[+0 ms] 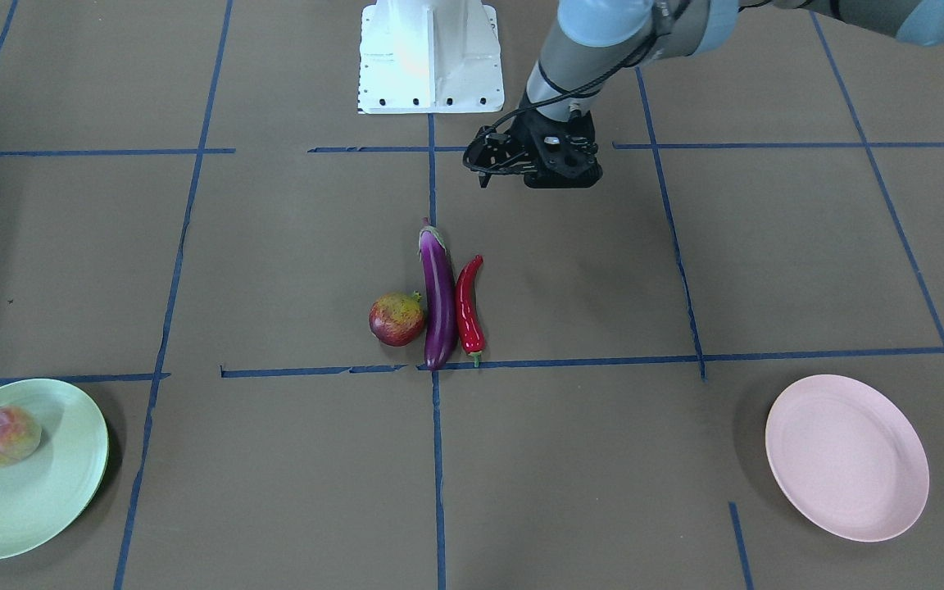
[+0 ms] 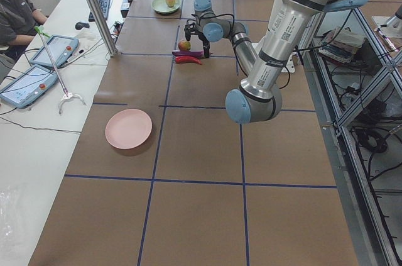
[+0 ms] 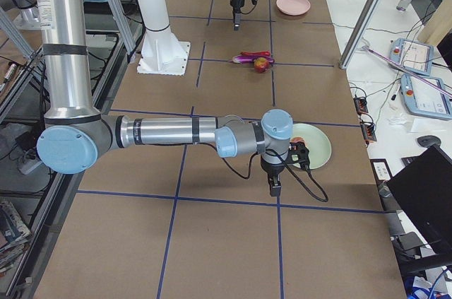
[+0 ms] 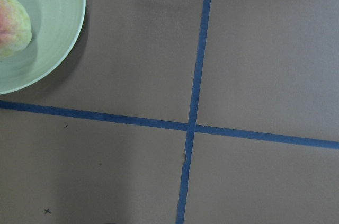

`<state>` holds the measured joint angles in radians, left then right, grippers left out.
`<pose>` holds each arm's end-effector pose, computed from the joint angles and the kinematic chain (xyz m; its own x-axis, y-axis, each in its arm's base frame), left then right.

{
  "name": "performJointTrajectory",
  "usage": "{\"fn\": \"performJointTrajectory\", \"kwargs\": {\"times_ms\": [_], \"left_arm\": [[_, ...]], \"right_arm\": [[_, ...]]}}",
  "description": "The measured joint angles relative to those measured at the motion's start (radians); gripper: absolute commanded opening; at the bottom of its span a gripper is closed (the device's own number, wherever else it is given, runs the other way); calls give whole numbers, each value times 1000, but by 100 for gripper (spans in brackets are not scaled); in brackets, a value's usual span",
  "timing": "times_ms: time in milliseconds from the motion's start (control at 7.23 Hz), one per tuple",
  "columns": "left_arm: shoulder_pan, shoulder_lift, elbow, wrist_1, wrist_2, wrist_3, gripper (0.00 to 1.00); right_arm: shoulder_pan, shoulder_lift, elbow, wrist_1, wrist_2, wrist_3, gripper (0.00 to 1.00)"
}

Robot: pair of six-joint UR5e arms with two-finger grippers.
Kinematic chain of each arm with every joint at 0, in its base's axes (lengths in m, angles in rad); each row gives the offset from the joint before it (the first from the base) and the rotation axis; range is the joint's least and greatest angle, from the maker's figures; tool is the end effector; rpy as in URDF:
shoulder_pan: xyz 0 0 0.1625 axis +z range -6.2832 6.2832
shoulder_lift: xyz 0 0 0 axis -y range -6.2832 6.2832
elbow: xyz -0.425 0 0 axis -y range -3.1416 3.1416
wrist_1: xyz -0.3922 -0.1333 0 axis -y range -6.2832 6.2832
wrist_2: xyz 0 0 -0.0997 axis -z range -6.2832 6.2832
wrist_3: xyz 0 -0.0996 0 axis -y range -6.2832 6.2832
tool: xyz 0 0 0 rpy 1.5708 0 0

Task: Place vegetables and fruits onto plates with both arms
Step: 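Lower the left gripper and grasp the purple eggplant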

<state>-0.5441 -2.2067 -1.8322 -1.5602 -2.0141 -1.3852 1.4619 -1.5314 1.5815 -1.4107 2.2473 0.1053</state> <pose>0.4919 -0.4035 0.1775 0.5652 -0.1471 -0.8117 0.0803 0.9891 -0.1234 0.0138 -0.5268 0.6227 0.7679 -0.1112 0.6308 0.0257 0.9894 0.1431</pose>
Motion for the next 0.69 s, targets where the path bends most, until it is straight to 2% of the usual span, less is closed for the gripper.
{"fn": "performJointTrajectory", "kwargs": {"times_ms": [415, 691], "left_arm": [[37, -160, 205, -4, 84, -72, 100], [50, -229, 322, -12, 127, -79, 100]], "right_arm": [[0, -2, 5, 0, 0, 1, 100], [0, -3, 6, 0, 0, 2, 100]]}}
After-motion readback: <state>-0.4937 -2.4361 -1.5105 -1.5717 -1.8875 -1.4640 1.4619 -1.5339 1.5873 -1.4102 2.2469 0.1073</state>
